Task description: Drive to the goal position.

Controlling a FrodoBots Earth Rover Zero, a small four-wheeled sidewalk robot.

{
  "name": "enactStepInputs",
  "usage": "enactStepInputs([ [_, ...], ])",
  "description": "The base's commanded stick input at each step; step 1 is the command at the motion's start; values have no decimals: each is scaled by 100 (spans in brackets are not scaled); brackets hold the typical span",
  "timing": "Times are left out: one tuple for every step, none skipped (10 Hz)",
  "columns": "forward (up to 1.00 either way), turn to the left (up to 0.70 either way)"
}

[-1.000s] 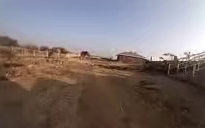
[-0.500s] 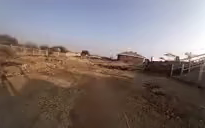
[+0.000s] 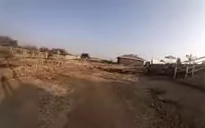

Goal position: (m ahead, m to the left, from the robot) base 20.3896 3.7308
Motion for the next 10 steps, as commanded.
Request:
enactStepInputs([
  [70,0],
  [70,0],
  [70,0],
  [70,0],
  [70,0],
  [70,0],
  [70,0],
  [70,0],
  [70,0],
  [70,0],
])
